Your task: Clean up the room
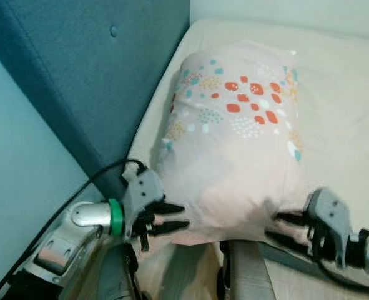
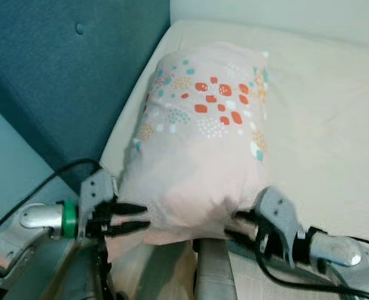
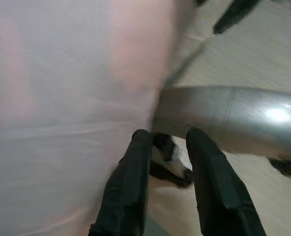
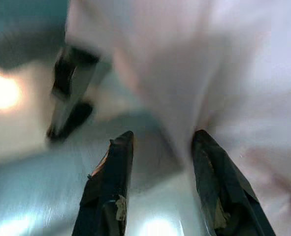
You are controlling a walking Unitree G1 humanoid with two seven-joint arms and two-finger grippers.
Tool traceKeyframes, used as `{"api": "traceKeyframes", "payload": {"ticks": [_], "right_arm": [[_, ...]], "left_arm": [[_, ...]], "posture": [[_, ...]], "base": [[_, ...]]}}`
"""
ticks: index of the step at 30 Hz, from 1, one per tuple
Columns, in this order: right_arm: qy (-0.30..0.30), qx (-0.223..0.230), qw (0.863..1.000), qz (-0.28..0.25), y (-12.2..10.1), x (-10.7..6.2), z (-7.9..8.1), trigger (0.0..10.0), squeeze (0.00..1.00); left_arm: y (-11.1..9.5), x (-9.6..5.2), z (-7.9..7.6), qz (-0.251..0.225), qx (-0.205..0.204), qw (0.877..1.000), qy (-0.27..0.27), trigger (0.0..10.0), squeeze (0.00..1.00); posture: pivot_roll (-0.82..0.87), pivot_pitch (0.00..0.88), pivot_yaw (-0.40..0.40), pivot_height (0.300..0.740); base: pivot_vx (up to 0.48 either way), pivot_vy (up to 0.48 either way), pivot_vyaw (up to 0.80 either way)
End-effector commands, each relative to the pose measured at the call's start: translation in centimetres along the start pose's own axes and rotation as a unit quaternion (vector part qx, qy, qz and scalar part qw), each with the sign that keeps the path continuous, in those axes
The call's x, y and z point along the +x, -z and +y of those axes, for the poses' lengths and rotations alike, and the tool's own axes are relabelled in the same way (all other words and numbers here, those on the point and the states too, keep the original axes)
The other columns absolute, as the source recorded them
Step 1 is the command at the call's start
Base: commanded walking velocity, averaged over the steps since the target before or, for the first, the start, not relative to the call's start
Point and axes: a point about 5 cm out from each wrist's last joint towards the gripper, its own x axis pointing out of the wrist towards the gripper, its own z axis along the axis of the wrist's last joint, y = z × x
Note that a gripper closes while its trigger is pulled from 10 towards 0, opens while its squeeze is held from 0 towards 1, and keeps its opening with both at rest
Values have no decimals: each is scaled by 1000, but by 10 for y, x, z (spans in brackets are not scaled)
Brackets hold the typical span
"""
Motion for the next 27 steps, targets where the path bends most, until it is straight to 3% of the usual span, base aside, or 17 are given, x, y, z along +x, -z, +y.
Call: {"api": "traceKeyframes", "payload": {"ticks": [1,6,10,11,12,14,19,20,21,26,27], "right_arm": [[-22,-6,999,23,8,0,5,10000,0],[-43,-8,996,84,27,-1,11,10000,0],[-6,-12,998,64,22,18,-5,10000,0],[-6,-12,998,64,22,18,-5,10000,0],[16,-13,999,44,16,33,-15,10000,0],[37,-19,999,34,14,42,-22,10000,0],[124,-35,992,13,1,86,-50,10000,0],[124,-35,992,13,1,86,-50,10000,0],[147,-48,988,14,-6,102,-58,10000,0],[210,-51,976,-9,-36,144,-71,10000,0],[210,-51,976,-9,-36,144,-71,10000,0]], "left_arm": [[8,6,-5,24,6,999,23,10000,0],[23,35,-1,62,11,998,25,10000,0],[33,65,7,99,53,994,8,10000,0],[33,65,7,99,53,994,8,10000,0],[39,75,20,139,82,986,-27,10000,0],[43,76,28,167,97,980,-49,10000,0],[46,65,68,257,170,942,-133,10000,0],[46,65,68,257,170,942,-133,10000,0],[40,58,84,276,195,924,-179,10000,0],[1,45,123,239,215,901,-291,10000,0],[1,45,123,239,215,901,-291,10000,0]], "posture": [[-137,92,83,555],[-147,99,88,555],[-157,115,101,555],[-157,115,101,555],[-163,119,106,555],[-166,120,111,555],[-160,122,121,555],[-160,122,121,555],[-159,120,123,555],[-135,106,118,555],[-135,106,118,555]], "base": [[0,0,0],[0,0,0],[0,0,0],[0,0,0],[0,0,0],[0,0,0],[0,0,0],[0,0,0],[0,0,0],[0,0,0],[0,0,0]]}}
